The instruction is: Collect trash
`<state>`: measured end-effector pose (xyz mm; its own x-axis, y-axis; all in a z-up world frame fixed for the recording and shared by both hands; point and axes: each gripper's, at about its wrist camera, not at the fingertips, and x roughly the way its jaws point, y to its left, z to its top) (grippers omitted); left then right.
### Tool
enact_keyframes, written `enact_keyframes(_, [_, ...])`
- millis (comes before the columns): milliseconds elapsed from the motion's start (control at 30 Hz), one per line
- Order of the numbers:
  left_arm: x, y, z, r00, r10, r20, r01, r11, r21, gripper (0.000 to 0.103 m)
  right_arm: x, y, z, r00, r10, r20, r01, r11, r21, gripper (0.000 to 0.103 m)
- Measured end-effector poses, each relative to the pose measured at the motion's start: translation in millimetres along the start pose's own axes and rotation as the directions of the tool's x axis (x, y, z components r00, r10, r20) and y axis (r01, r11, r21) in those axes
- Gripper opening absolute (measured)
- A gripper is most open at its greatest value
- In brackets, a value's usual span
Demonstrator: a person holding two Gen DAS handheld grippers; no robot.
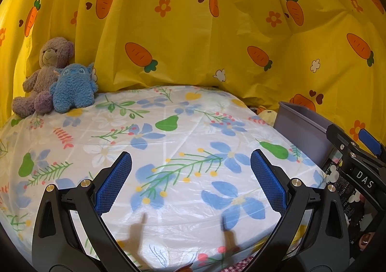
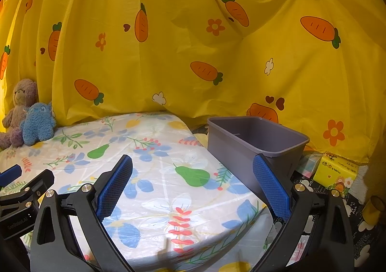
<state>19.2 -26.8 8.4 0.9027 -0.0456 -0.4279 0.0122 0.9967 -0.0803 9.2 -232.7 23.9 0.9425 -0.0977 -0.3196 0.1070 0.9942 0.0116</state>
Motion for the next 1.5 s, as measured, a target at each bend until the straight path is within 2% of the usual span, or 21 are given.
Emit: enact_keyframes(1500, [2.1,-4.1,-1.0,1.000,-0.007,0.000,0.007,1.000,0.003,0.097,-1.8,-4.7,1.2,1.000,-0.016,0.004,0.016,1.000,0.003,0.096])
